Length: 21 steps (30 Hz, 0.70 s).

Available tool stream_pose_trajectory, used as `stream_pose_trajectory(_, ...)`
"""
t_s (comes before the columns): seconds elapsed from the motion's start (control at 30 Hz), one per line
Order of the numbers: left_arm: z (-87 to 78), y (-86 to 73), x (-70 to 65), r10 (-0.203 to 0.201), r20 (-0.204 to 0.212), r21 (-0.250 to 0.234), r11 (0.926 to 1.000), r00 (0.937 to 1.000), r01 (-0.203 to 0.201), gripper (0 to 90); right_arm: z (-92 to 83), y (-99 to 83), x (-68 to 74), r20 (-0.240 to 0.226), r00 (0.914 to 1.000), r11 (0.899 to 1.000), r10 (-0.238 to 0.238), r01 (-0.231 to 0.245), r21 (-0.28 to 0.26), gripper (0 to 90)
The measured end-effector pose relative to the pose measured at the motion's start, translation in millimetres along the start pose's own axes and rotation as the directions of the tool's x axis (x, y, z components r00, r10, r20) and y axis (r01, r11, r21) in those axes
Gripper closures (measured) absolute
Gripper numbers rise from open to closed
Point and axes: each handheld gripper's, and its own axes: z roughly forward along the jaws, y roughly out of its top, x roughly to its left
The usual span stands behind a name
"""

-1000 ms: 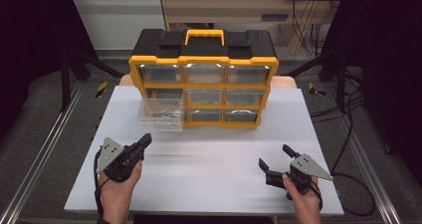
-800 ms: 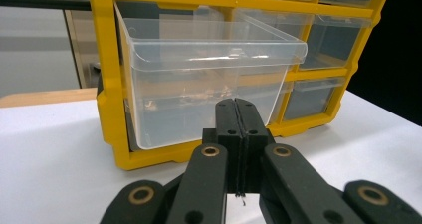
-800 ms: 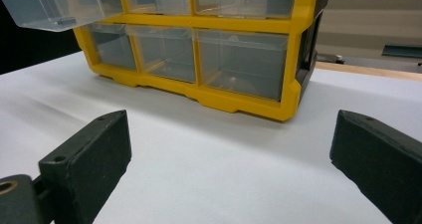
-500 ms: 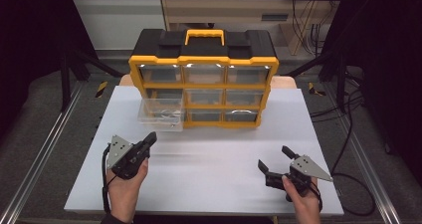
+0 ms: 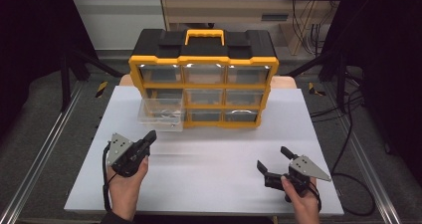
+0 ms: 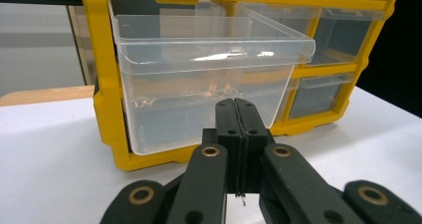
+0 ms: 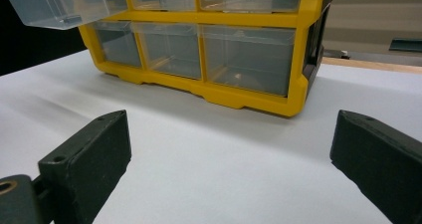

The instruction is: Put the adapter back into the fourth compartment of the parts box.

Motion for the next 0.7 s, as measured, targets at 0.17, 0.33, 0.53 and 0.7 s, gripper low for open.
stream_pose_trajectory(0.17,7.7,-1.8,1.9,-0.006,-0.011,0.010,0.9999,0.9999,0.006,90.0,-0.4,-0.1,-0.6,0.001,1.0000,1.000,0.004,-0.004,0.000,3.0)
stream_pose_trajectory(0.33,15.5,-1.4,1.1,-0.013,-0.016,0.012,0.9998,0.9998,0.013,90.0,-0.3,0.1,-0.1,0.001,0.9999,1.000,0.010,-0.010,0.007,2.9)
stream_pose_trajectory(0.53,24.1,-0.9,-0.8,-0.007,-0.029,0.016,0.9998,0.9996,0.007,90.0,-0.7,0.3,-0.4,0.002,0.9999,1.000,0.016,-0.016,0.012,2.9)
stream_pose_trajectory(0.7,28.0,1.0,1.7,-0.010,-0.036,0.015,0.9998,0.9993,0.010,90.0,-0.8,0.1,-1.1,0.002,0.9997,1.000,0.022,-0.022,0.016,2.9)
